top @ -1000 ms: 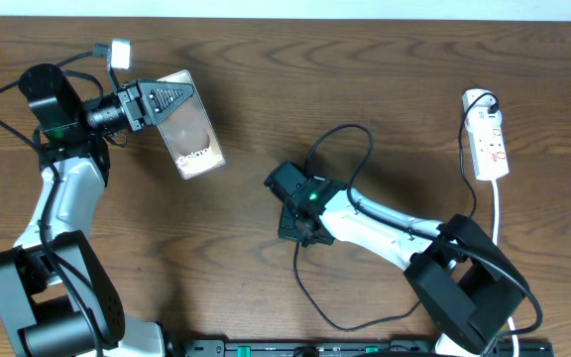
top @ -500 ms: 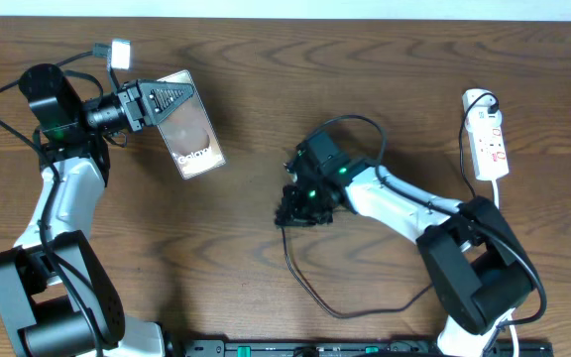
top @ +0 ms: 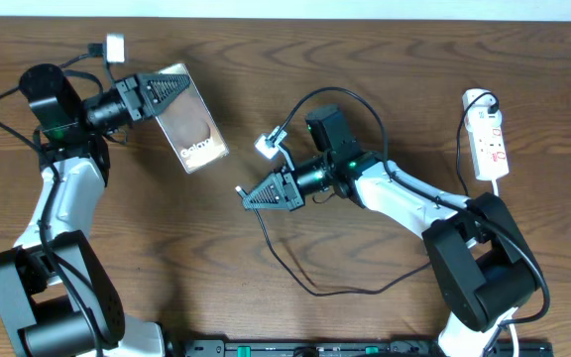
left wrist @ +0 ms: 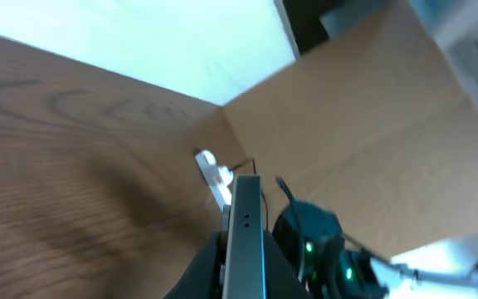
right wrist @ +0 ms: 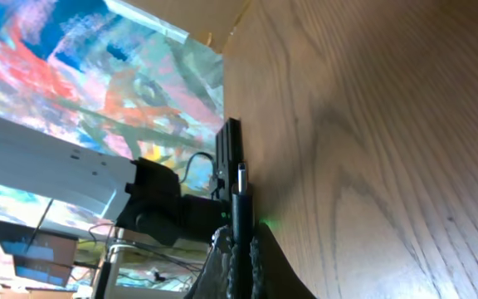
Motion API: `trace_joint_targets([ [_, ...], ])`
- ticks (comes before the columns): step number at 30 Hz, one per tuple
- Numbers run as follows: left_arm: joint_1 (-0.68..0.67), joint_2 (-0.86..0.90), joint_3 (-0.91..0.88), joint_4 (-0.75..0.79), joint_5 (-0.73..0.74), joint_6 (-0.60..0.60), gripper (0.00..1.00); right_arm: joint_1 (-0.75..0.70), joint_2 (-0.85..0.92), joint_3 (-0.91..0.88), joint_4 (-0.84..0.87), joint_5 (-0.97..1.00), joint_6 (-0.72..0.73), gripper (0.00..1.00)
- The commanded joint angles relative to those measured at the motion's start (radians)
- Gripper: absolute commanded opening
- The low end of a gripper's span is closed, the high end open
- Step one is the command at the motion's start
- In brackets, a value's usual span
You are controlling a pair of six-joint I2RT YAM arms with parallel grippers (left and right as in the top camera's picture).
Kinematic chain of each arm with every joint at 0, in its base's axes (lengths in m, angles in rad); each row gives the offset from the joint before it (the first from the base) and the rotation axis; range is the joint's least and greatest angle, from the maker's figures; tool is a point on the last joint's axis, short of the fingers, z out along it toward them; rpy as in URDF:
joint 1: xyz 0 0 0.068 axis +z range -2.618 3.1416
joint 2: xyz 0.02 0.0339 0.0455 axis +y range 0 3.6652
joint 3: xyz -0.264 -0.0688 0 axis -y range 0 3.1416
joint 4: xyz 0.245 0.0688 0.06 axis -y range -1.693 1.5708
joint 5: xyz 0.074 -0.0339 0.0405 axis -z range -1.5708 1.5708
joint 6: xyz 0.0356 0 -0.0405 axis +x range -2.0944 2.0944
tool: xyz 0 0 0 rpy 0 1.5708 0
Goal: Plug charger to phone and switch on socket
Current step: 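Lift the cable end with the right gripper toward the phone, then push the USB-C plug up into the phone's bottom port with right gripper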
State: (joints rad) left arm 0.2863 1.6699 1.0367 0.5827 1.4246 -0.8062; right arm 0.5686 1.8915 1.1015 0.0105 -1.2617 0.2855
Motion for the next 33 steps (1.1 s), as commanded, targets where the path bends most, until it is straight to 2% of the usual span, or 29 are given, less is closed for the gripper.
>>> trace_joint_targets([
  [1,0.000,-0.015,0.002,0.010,-0.075,-0.142,0.07,0.002,0.007,0.000,0.026,-0.040,0.018,0.01],
  [6,0.000,-0.015,0.002,0.014,-0.140,-0.202,0.07,0.002,0.007,0.000,0.140,-0.020,0.120,0.01],
  [8,0.000,-0.015,0.002,0.051,-0.158,-0.270,0.07,0.002,0.007,0.000,0.231,-0.014,0.200,0.01],
  [14,0.000,-0.015,0.002,0.230,-0.156,-0.465,0.07,0.003,0.007,0.000,0.558,-0.001,0.532,0.01],
  [21,0.000,-0.015,0.002,0.435,-0.146,-0.649,0.07,0.002,0.007,0.000,0.939,-0.001,0.844,0.01],
  [23,0.000,-0.015,0.002,0.485,-0.130,-0.684,0.07,0.002,0.007,0.000,0.990,-0.010,0.879,0.01],
  [28,0.000,-0.015,0.002,0.561,-0.096,-0.788,0.08,0.002,0.007,0.000,0.996,-0.032,0.888,0.01],
  [33,0.000,-0.015,0.002,0.568,-0.048,-0.804,0.08,0.002,0.007,0.000,0.996,-0.036,0.888,0.01],
])
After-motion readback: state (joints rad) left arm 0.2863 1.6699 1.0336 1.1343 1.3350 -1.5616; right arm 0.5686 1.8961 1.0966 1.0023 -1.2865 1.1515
